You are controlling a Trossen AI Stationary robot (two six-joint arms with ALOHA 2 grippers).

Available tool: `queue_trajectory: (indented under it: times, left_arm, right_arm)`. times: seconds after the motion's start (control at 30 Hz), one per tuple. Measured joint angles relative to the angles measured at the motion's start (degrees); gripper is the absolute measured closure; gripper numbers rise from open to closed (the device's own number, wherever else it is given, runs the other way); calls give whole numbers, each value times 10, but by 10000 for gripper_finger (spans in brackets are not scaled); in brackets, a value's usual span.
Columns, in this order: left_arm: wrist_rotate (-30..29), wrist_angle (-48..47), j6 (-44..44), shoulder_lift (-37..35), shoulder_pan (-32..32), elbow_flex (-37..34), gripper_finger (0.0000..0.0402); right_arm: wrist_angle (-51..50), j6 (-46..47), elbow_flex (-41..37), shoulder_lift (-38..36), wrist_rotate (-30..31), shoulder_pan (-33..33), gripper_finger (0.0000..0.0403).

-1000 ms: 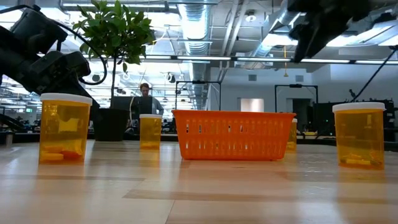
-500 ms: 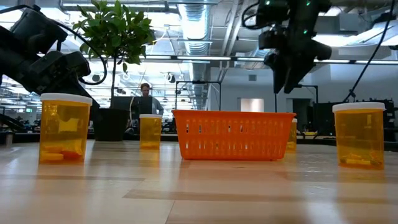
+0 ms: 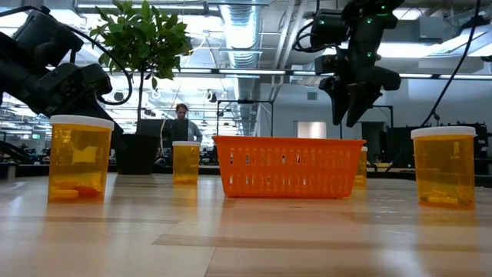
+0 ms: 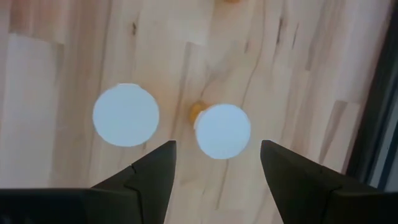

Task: Pick and place pill bottles into a basket
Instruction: Put the orange pill bottle into the orange bin

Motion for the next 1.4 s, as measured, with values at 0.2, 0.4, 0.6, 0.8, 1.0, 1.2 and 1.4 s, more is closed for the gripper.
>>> queue_trajectory:
  times: [0.2, 0.4, 0.6, 0.8, 1.0, 1.2, 1.4]
  left_arm:
    - [0, 0, 0, 0, 0, 0, 156]
    - [0, 0, 0, 0, 0, 0, 156]
    - [0, 0, 0, 0, 0, 0, 156]
    - [0, 0, 0, 0, 0, 0, 156]
    - [0, 0, 0, 0, 0, 0, 156]
    - [0, 0, 0, 0, 0, 0, 156]
    - [0, 0, 0, 0, 0, 0, 156]
  right_arm:
    - [7, 25, 0, 0, 1, -7, 175]
    - [7, 19, 0, 0, 2, -2, 167]
    - [7, 13, 0, 0, 3, -3, 141]
    - [20, -26, -17, -1, 16, -12, 132]
    - [29, -57, -27, -1, 17, -18, 132]
    - [49, -75, -27, 2, 16, -23, 132]
    - [48, -66, -26, 18, 16, -22, 132]
